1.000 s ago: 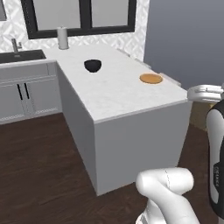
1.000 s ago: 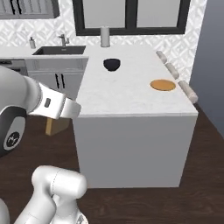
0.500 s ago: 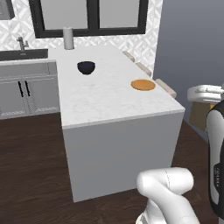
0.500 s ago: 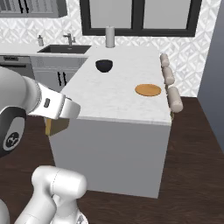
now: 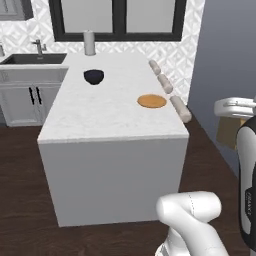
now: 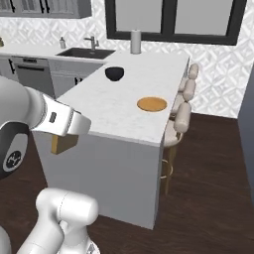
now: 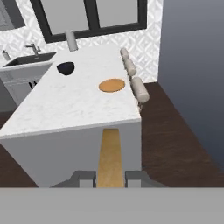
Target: Start the toaster. Once the lever pops up, take the bread to the plate on the dining counter.
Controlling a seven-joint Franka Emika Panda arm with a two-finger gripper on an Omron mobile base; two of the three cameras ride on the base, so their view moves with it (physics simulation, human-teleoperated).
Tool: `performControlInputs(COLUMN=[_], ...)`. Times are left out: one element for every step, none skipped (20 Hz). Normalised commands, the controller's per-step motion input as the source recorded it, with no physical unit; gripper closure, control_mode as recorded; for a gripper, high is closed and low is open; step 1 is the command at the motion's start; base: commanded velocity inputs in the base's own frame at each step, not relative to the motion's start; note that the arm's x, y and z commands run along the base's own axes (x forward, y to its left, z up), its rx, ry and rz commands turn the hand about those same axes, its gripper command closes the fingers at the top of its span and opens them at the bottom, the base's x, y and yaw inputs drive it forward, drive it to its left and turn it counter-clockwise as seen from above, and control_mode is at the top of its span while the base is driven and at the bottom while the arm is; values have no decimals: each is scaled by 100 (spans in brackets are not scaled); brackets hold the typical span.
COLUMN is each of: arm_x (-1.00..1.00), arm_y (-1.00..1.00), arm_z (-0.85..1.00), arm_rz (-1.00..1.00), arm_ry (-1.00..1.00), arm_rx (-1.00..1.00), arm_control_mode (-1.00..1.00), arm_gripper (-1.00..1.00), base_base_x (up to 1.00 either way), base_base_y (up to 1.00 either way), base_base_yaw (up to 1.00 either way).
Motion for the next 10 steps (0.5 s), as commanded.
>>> performControlInputs(arm_x=[0, 0, 0, 0, 0, 0, 0, 0, 0, 0], arm_y=[0, 0, 0, 0, 0, 0, 0, 0, 0, 0], arm_z=[0, 0, 0, 0, 0, 0, 0, 0, 0, 0], arm_rz=[0, 0, 0, 0, 0, 0, 0, 0, 0, 0], arm_ry=[0, 0, 0, 0, 0, 0, 0, 0, 0, 0], arm_rx=[0, 0, 0, 0, 0, 0, 0, 0, 0, 0], arm_control_mode=[100, 100, 100, 100, 100, 100, 100, 100, 100, 100], arm_gripper=[100, 100, 100, 100, 100, 100, 100, 100, 100, 100], base_base_x=[31, 31, 31, 31, 33, 35, 34, 34, 34, 33], base_base_y=[-100, -100, -100, -100, -100, -100, -100, -100, -100, -100], base_base_yaw=[37, 37, 38, 39, 39, 40, 40, 41, 41, 40])
